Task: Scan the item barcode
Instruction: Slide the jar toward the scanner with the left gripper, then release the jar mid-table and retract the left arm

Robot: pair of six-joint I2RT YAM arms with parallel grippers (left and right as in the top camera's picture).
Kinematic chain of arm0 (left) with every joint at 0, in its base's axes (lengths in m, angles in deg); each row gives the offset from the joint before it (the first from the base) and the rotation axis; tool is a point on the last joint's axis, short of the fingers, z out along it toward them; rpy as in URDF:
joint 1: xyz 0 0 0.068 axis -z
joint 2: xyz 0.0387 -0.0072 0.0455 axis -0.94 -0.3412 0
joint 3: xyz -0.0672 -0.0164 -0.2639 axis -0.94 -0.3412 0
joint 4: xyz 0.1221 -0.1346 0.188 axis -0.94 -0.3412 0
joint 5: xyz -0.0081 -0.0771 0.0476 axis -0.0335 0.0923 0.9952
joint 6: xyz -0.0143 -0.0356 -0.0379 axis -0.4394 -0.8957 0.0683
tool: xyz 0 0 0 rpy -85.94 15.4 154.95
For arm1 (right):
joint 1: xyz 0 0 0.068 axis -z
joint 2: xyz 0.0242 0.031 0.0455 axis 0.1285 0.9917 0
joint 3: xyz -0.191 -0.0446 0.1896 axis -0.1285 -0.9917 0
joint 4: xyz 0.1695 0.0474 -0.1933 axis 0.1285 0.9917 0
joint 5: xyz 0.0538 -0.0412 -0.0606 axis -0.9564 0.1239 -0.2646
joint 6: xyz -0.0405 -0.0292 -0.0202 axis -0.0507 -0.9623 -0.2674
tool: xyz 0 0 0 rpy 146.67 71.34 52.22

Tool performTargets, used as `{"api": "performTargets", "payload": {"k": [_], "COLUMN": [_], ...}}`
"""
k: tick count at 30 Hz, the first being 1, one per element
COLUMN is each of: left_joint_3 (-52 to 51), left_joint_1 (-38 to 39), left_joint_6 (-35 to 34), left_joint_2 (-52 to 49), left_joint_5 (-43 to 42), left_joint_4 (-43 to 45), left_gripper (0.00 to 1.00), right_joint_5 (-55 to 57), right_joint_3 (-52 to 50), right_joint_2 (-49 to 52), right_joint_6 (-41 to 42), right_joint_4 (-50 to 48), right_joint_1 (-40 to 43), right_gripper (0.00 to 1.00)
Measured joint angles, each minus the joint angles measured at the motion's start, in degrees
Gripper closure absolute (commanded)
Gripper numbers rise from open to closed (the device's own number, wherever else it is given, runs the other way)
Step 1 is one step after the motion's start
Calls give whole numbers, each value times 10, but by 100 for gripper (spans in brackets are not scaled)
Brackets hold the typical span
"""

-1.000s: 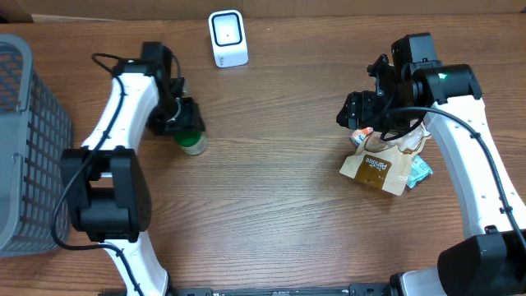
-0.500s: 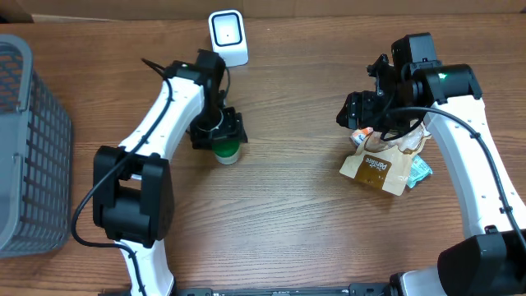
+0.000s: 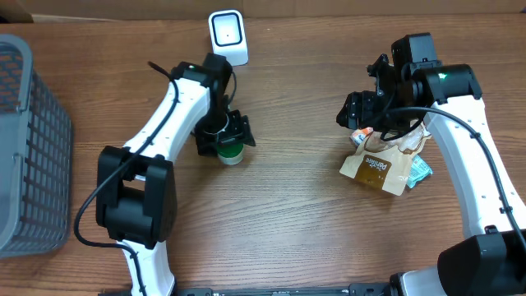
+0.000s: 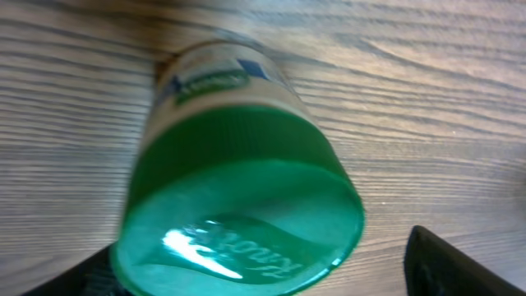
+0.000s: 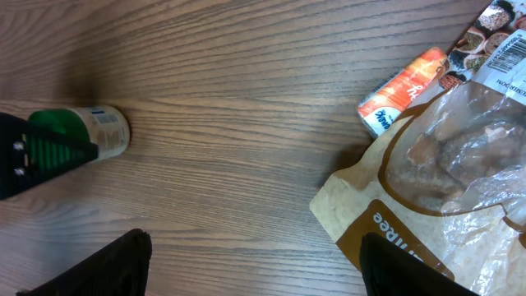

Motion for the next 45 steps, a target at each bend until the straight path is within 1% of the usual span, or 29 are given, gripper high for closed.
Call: {"api": "performTargets", "payload": {"k": [11, 19, 24, 28, 34, 38, 40, 42, 45], "left_joint_3": [0, 0, 8, 69, 221, 322, 352, 402, 437], "left_joint_1": [66, 70, 70, 66, 29, -11, -26, -63, -109], "left_joint_6": [-20, -22, -19, -3, 16, 24, 26, 29, 40], "left_joint_2": [0, 0, -1, -5, -6, -6, -6, -6, -5], "left_joint_5": [-6, -11, -14, -15, 12, 52, 64, 79, 83], "left_joint_4": [10, 12, -2, -51, -151, -217, -233, -261, -265], "left_gripper": [6, 6, 4, 2, 1, 0, 0, 0, 0], "right_joint_5": [0, 0, 0, 0, 0, 0, 0, 0, 0], "right_joint_3": [0, 0, 0, 0, 0, 0, 0, 0, 0], "right_joint_2": [0, 0, 0, 0, 0, 0, 0, 0, 0], "right_joint_6": [0, 0, 0, 0, 0, 0, 0, 0, 0], "right_joint_4": [0, 0, 0, 0, 0, 0, 0, 0, 0], "right_joint_1": [0, 0, 0, 0, 0, 0, 0, 0, 0], "right_gripper": [21, 21, 21, 21, 21, 21, 21, 21, 21]}}
